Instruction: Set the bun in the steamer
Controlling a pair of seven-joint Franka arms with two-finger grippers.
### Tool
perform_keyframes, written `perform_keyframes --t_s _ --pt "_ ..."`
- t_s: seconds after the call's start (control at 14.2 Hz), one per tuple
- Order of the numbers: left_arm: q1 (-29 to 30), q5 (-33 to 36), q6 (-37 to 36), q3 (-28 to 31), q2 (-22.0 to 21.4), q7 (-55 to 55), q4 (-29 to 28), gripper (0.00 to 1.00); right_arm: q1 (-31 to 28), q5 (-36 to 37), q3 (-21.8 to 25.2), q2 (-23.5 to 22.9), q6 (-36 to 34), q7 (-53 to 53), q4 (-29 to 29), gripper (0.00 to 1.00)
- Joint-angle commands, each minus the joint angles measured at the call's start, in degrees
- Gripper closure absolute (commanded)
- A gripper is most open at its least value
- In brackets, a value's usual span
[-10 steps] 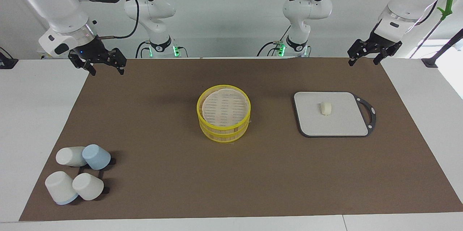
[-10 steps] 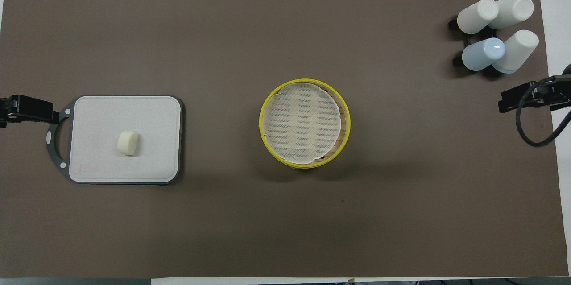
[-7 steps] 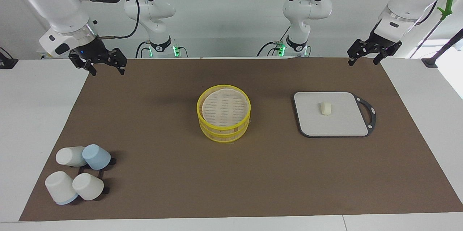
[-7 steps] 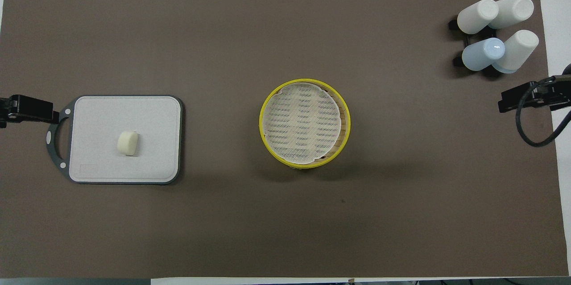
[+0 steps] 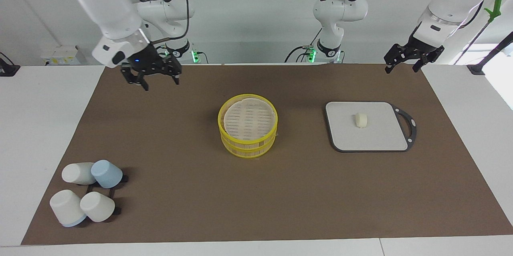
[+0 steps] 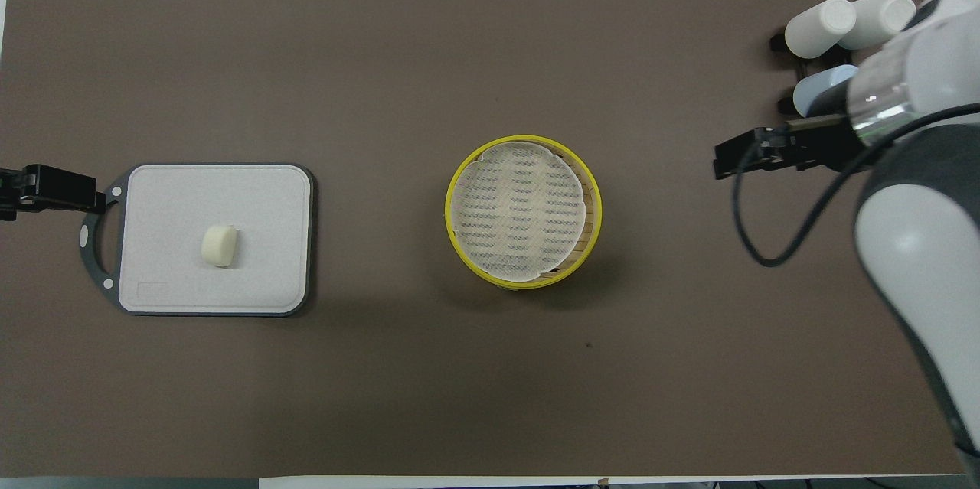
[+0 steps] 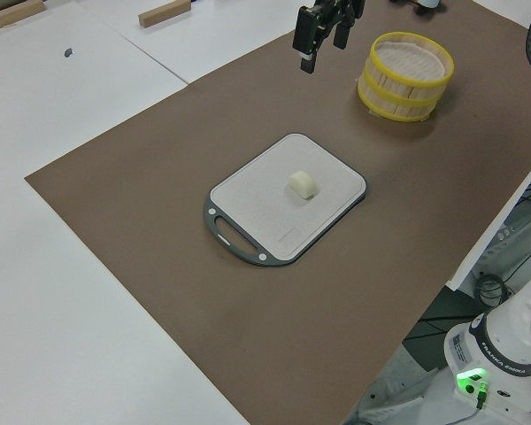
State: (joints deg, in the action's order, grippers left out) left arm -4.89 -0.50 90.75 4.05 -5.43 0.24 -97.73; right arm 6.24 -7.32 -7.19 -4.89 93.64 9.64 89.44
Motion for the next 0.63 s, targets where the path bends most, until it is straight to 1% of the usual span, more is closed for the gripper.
perform_keyframes --t_s 0.0,0.07,0.14,0.21,0.28,0.35,0.42,0.49,0.56 --pt "-0.21 -0.64 9.41 -0.01 -5.37 1.25 -13.4 0.0 6.8 2.64 -5.99 -7.81 1.19 15.18 -6.96 0.0" --pt "-0.12 -0.64 13.19 -0.01 -5.64 2.56 -17.28 0.0 11.9 6.41 -5.91 -10.9 2.06 19.49 -9.34 0.0" --pt "0.32 -0.64 16.27 -0.01 -5.73 4.4 -20.54 0.0 15.44 9.4 -5.91 -13.36 3.64 22.76 -9.98 0.0" --pt "0.41 -0.64 19.35 -0.01 -5.38 6.6 -23.53 0.0 17.73 10.48 -6.0 -15.39 6.87 24.79 -9.98 0.0" --pt "0.41 -0.64 22.51 -0.01 -4.77 8.1 -26.69 0.0 19.41 10.66 -6.0 -16.98 10.04 26.11 -9.9 0.0" --pt "0.24 -0.64 26.63 -0.01 -3.81 8.38 -29.86 0.0 21.34 12.14 -5.91 -19.34 11.72 27.96 -9.98 0.0" --pt "-0.03 -0.64 30.85 -0.1 -3.19 8.38 -32.76 0.0 23.45 15.73 -5.82 -21.89 13.31 29.8 -10.16 0.0" --pt "-0.12 -0.64 35.07 -0.1 -2.75 8.46 -35.4 0.0 24.86 19.85 -5.91 -23.39 17.06 30.25 -9.46 0.0" --pt "-0.38 -0.64 37.64 -0.1 -1.52 8.81 -36.99 0.0 24.18 21.02 -6.08 -23.76 19.97 30.35 -7.46 0.0"
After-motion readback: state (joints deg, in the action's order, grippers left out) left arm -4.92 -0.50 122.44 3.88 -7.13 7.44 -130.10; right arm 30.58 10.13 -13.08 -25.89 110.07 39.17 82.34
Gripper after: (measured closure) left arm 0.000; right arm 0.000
